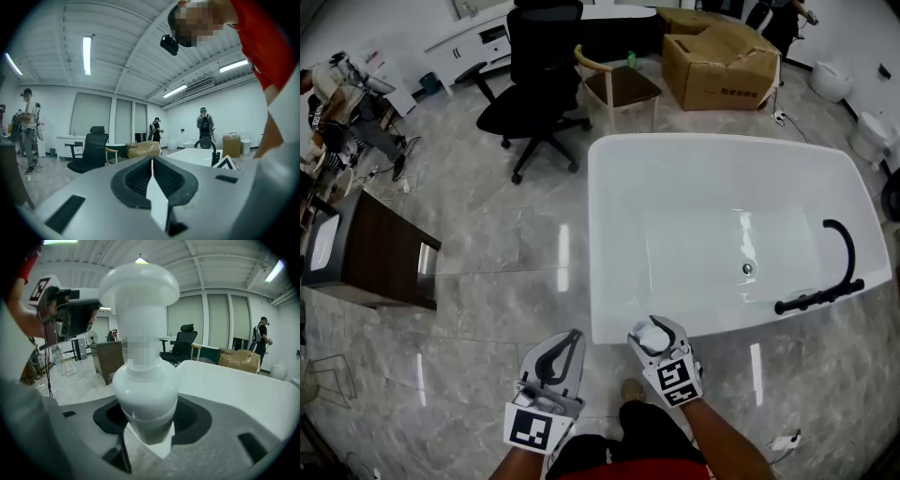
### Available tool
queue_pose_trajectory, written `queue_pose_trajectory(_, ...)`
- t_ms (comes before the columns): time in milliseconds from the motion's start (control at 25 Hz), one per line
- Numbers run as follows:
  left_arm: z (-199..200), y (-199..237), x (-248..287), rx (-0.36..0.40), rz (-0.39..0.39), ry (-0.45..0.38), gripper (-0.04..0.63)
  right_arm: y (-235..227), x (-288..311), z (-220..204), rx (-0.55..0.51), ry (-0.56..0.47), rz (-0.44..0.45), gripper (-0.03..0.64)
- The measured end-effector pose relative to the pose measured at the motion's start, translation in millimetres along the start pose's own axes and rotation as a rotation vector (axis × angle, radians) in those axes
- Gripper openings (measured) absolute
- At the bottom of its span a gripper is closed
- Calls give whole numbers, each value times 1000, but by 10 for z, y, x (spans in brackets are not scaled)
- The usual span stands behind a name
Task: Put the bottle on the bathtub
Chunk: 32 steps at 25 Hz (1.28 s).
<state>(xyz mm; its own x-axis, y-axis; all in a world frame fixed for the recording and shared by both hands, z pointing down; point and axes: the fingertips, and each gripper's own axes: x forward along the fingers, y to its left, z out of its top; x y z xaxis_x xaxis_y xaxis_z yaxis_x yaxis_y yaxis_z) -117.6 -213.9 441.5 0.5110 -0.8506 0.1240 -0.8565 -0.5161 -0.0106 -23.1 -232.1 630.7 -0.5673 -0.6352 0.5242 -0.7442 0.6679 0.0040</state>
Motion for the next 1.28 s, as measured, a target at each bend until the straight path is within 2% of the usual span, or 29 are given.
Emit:
queue_pose_trajectory(320, -252, 150, 299, -20, -52, 58, 17, -204, 425, -534, 34, 92, -6, 242)
queue_pose_trajectory(560, -439, 188, 332, -28, -99, 108, 17, -265, 546, -733, 88, 103, -40, 242)
queue_pose_trajectory(920, -449, 121, 387, -18, -130, 105, 17, -242, 586, -735, 68, 71, -44, 249)
queue_pose_trajectory(1040, -439, 51, 384, -8, -140, 108, 17, -266, 536, -724, 83, 57, -53, 316)
queue_pose_trajectory(1280, -287, -9, 360, -8, -144, 81, 17, -259, 217, -509, 68, 22, -50, 342)
